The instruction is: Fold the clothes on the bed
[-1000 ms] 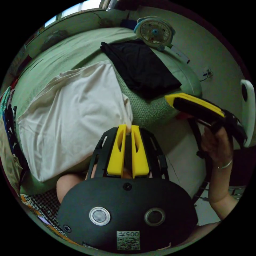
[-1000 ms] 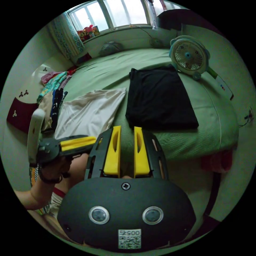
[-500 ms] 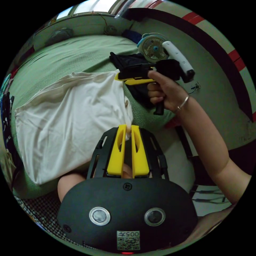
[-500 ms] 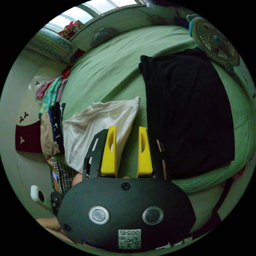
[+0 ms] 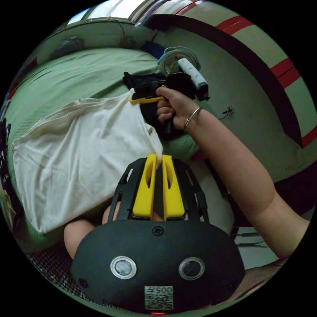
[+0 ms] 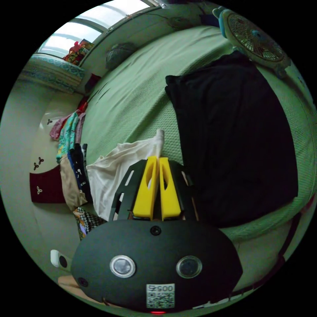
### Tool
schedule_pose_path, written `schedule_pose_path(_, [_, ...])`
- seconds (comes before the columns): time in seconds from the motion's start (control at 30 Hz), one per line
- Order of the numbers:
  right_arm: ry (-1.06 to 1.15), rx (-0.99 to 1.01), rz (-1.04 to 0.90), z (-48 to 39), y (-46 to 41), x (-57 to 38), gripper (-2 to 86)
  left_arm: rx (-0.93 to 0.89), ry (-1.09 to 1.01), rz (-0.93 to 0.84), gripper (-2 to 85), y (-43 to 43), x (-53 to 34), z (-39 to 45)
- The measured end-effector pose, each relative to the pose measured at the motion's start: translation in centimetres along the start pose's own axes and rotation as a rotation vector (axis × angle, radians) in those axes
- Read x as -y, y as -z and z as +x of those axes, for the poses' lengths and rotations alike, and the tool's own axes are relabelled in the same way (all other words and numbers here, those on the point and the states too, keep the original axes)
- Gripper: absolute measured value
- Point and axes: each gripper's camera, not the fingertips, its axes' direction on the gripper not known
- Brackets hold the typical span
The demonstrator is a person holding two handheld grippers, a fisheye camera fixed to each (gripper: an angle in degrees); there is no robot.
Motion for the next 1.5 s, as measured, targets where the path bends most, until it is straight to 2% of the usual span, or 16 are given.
schedule_pose_path(0.33, [-0.020,-0.176,0.122,0.2,7.9,-0.9,-0.9,-0.058,-0.109,0.037,4.5,4.0,-1.3,2.1])
schedule_pose_path(0.5, [-0.001,-0.231,0.165,-2.3,9.3,-1.8,-0.9,-0.086,-0.087,0.052,4.5,6.5,-3.3,0.1])
schedule_pose_path(0.8, [0.228,-0.228,0.185,-15.8,4.8,-2.7,-0.9,0.014,0.056,0.127,3.5,14.7,-9.7,-9.1])
schedule_pose_path(1.0, [0.321,-0.251,0.066,-23.6,-2.5,-2.4,-0.4,0.062,0.216,0.130,3.0,17.8,-14.0,-15.8])
schedule_pose_path(1.1, [0.287,-0.189,0.024,-23.1,-4.0,-2.6,1.2,0.087,0.241,0.101,2.9,17.8,-15.0,-17.9])
schedule_pose_path(1.2, [0.270,-0.221,0.030,-20.5,-3.5,-3.6,3.2,0.077,0.239,0.098,2.7,18.2,-15.9,-18.9])
schedule_pose_path(1.4, [0.133,-0.240,0.070,-10.7,-0.8,-7.2,5.4,0.090,0.211,0.081,2.6,19.0,-17.1,-20.0])
schedule_pose_path(1.5, [0.073,-0.139,0.016,-6.5,-1.6,-9.4,6.4,0.101,0.208,0.072,2.7,19.3,-17.7,-20.6])
